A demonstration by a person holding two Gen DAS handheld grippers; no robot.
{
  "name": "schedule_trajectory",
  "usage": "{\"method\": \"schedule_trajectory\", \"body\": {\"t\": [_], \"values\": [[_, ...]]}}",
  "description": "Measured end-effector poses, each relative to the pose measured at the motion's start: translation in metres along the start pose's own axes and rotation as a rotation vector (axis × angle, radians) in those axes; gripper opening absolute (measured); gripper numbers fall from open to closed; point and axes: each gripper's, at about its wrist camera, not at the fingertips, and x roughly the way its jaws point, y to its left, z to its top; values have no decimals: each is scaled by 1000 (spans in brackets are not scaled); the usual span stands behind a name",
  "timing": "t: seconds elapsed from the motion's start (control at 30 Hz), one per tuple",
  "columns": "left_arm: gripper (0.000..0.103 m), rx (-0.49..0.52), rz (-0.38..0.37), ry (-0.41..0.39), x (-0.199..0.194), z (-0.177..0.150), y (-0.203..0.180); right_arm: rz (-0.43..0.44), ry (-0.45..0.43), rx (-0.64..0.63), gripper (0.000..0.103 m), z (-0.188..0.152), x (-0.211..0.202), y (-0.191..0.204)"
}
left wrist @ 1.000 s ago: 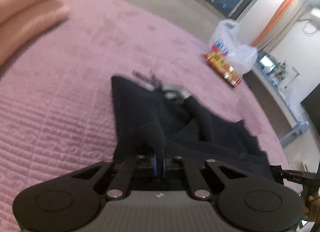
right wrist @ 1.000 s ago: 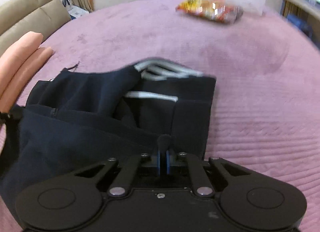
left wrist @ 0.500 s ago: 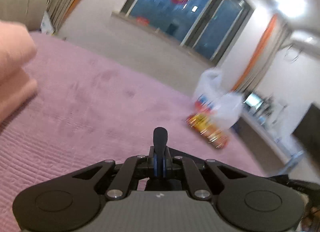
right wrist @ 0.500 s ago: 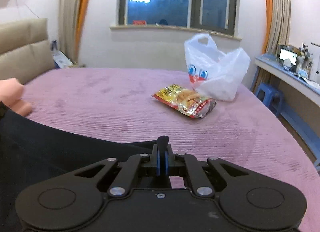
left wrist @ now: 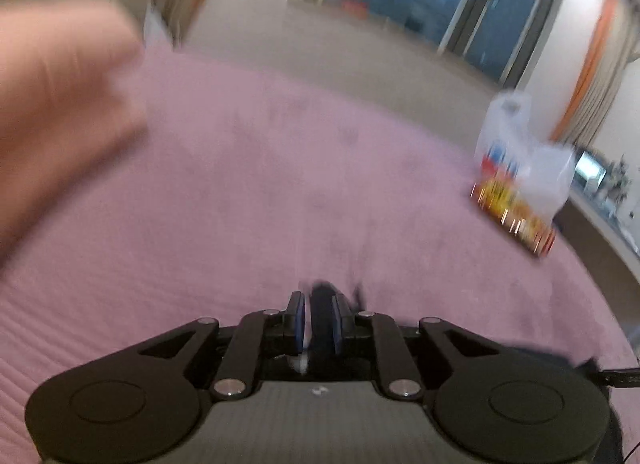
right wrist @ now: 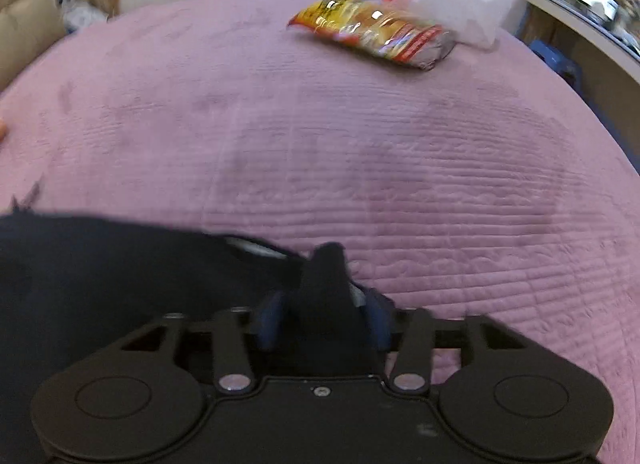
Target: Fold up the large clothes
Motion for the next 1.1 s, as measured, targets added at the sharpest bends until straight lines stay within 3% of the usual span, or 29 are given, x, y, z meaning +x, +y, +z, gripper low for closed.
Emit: {"method": "schedule_trajectory", "body": {"t": [0.1, 0.2, 0.23, 0.33, 0.4, 0.47, 0.53, 0.6, 0.7, 0.77, 0.87, 0.93, 1.03, 1.1], "values": [[20, 31, -54, -46, -31, 13, -13, 38, -80, -20, 62, 2, -49, 9], [19, 62, -149, 48, -16, 6, -33, 90, -101, -64, 63, -2, -68, 41], [19, 80, -162, 95, -2, -2, -40, 99, -83, -90, 55, -4, -65, 56], [19, 65, -117, 184, 40, -28, -46, 106, -14, -147, 8, -20, -38, 94], [17, -17, -78, 155, 48, -39, -32, 55, 30, -131, 8, -34, -16, 104], [3, -51, 3, 172, 54, -53, -16, 32, 62, -112, 7, -45, -1, 105], [3, -132, -39, 174, 50, -59, -2, 38, 40, -67, 7, -49, 3, 95], [4, -143, -36, 184, 33, -57, 2, 56, 70, -2, 7, -43, 0, 87], [15, -141, -53, 169, -14, -57, 2, 81, 21, -19, 15, -40, -36, 91], [19, -161, -52, 144, -55, -66, 4, 165, -27, -30, 15, -49, -72, 98], [23, -227, -43, 143, -107, -84, 10, 280, -7, -18, 14, -73, -103, 117], [26, -285, -38, 156, -136, -102, 11, 289, -1, -34, 14, -93, -108, 132], [34, -369, -23, 190, -159, -134, 13, 236, 29, -53, 13, -122, -92, 148], [51, -438, 2, 195, -164, -158, 15, 211, 29, -53, 12, -136, -79, 151]]}}
